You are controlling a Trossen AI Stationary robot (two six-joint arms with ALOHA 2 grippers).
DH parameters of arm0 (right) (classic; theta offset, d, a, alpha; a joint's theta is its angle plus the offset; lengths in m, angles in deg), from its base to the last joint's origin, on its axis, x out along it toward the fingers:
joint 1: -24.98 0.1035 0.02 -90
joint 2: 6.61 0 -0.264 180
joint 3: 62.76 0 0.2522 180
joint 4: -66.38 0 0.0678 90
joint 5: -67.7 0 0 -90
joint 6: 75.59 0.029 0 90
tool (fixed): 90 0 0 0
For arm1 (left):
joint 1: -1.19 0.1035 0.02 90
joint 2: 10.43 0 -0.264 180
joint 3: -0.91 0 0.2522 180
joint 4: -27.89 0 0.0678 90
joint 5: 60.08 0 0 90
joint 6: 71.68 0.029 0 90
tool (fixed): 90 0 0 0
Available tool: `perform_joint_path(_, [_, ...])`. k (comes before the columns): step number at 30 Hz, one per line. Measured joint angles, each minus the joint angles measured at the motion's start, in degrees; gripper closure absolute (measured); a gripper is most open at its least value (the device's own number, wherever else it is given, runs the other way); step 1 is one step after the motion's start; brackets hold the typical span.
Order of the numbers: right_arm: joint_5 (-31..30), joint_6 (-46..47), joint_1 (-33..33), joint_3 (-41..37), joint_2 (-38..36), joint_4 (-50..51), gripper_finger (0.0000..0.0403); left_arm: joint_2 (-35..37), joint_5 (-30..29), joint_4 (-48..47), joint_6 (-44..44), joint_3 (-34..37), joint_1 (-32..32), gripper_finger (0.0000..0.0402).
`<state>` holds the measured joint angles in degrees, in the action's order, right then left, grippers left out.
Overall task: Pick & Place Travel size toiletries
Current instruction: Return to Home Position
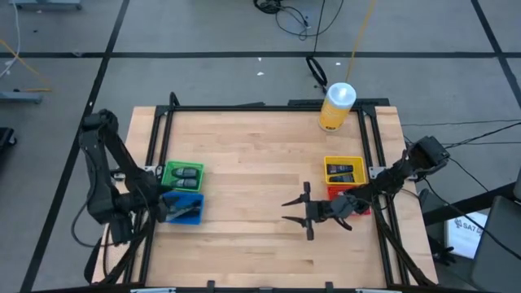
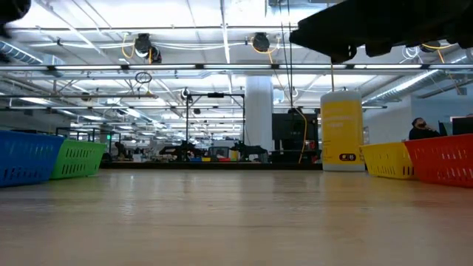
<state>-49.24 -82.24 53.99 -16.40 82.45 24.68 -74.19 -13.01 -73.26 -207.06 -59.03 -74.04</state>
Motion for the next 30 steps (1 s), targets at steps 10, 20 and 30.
perform_joint_path(10, [12.2, 11.0, -7.2, 0.0, 0.0, 8.1, 0.0246, 4.1, -27.7, 15.4, 37.7, 1.6, 15.7, 0.0196])
perform_joint_path(20, [40.5, 13.2, -21.8, -0.6, -9.4, 16.1, 0.0369, 3.8, -9.6, 78.6, 100.2, 12.7, 31.8, 0.0290])
perform_joint_path(30, [39.1, 16.3, -26.8, -14.3, -42.4, 26.5, 0.0395, 3.8, 5.4, 108.9, 122.0, 20.4, 44.2, 0.0349])
